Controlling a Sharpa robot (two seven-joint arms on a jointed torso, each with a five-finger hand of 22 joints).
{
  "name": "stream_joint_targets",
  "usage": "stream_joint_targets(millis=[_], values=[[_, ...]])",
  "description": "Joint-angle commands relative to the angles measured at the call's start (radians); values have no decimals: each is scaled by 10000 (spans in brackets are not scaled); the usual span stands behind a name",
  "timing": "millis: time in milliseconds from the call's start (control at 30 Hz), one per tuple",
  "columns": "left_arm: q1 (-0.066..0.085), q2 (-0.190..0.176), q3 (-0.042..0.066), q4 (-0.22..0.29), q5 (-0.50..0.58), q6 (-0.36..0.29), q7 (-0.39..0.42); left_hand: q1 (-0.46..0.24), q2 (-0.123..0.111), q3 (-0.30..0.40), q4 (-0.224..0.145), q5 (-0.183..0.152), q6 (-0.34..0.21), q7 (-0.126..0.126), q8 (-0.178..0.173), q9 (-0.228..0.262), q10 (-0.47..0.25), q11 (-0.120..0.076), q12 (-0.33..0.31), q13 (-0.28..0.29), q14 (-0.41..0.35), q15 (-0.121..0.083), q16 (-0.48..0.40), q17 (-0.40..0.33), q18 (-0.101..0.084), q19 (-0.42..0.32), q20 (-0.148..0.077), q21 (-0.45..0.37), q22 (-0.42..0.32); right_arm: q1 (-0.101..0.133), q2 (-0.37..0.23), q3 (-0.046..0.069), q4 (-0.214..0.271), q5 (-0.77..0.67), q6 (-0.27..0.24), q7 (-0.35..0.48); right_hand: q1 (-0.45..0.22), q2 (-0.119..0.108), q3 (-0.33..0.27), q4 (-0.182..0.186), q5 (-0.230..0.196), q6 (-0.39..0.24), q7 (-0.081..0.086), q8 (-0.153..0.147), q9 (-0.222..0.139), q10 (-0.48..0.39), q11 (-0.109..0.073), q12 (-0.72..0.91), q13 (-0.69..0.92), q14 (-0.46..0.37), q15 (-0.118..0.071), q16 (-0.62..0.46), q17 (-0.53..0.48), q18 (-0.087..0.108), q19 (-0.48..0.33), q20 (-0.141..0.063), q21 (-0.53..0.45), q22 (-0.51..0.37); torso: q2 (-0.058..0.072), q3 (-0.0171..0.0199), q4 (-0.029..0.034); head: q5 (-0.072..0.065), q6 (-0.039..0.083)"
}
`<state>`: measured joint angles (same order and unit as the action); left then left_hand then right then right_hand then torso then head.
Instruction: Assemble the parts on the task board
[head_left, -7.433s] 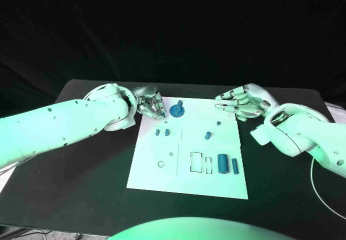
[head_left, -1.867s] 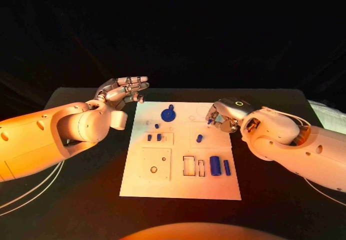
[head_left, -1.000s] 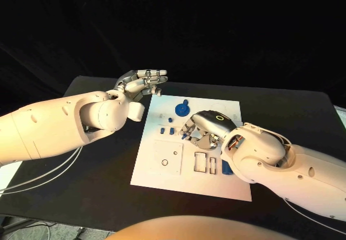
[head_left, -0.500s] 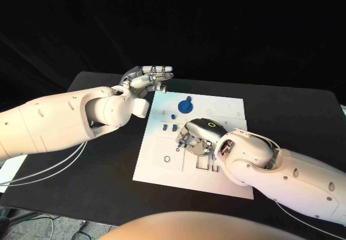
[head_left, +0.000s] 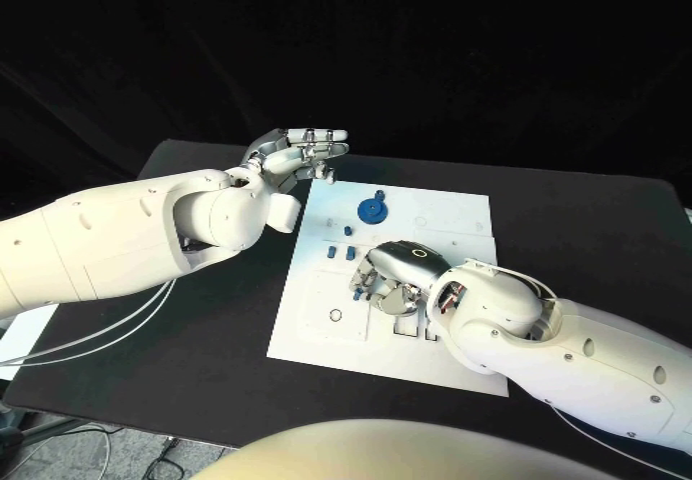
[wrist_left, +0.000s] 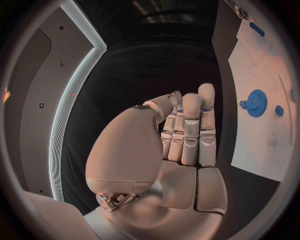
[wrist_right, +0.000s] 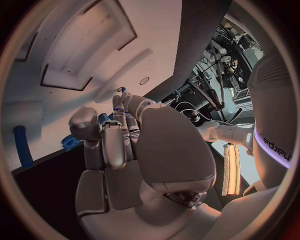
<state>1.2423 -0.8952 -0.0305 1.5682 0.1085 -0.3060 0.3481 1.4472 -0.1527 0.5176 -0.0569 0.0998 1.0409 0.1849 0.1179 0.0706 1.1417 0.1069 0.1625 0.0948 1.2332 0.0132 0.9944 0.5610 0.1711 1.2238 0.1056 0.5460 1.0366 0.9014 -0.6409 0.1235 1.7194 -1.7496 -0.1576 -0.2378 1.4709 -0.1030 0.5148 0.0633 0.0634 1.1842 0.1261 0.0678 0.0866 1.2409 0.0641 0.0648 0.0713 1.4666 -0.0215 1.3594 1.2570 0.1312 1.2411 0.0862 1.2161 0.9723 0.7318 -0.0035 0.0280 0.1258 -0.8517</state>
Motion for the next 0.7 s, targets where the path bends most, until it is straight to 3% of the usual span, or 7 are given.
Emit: stream_joint_targets(millis=[33, 467, 700], values=[[3, 26, 6, -16, -74, 204, -38, 48, 38, 15, -59, 70, -79, 22, 56, -14, -85, 26, 59, 3, -64, -3, -64, -25, 99, -59, 0, 46, 25, -22, -5, -5, 8, -98, 307, 13, -99, -15, 32, -42, 46, 22, 54, 19, 6, -22, 40, -8, -3, 491, 81, -2, -21, -83, -54, 35, -39, -17, -5, -1, -5, 29, -12], [3, 68, 6, -62, -76, 263, -91, 32, 34, 12, -62, 68, -91, 27, 56, -16, -101, 31, 64, 1, -68, 1, -64, -33, 97, -66, 3, 51, 33, -30, 68, -39, -43, -685, 562, -270, -166, -16, 22, -56, 60, 4, 65, 11, 6, -47, 54, -9, -19, 483, 94, -16, -46, -81, -68, 48, -49, -30, 3, -4, 1, 3, -38], [3, 85, 6, -80, -93, 288, -112, 17, 34, 11, -67, 68, -104, 31, 57, -18, -117, 36, 71, -2, -76, 6, -68, -51, 96, -74, 6, 56, 43, -34, 85, -68, -42, -1013, 332, -442, -182, -11, 21, -58, 62, 0, 66, 9, 6, -52, 56, -9, -22, 483, 97, -15, -45, -81, -68, 51, -48, -27, -3, -2, 3, 2, -40]])
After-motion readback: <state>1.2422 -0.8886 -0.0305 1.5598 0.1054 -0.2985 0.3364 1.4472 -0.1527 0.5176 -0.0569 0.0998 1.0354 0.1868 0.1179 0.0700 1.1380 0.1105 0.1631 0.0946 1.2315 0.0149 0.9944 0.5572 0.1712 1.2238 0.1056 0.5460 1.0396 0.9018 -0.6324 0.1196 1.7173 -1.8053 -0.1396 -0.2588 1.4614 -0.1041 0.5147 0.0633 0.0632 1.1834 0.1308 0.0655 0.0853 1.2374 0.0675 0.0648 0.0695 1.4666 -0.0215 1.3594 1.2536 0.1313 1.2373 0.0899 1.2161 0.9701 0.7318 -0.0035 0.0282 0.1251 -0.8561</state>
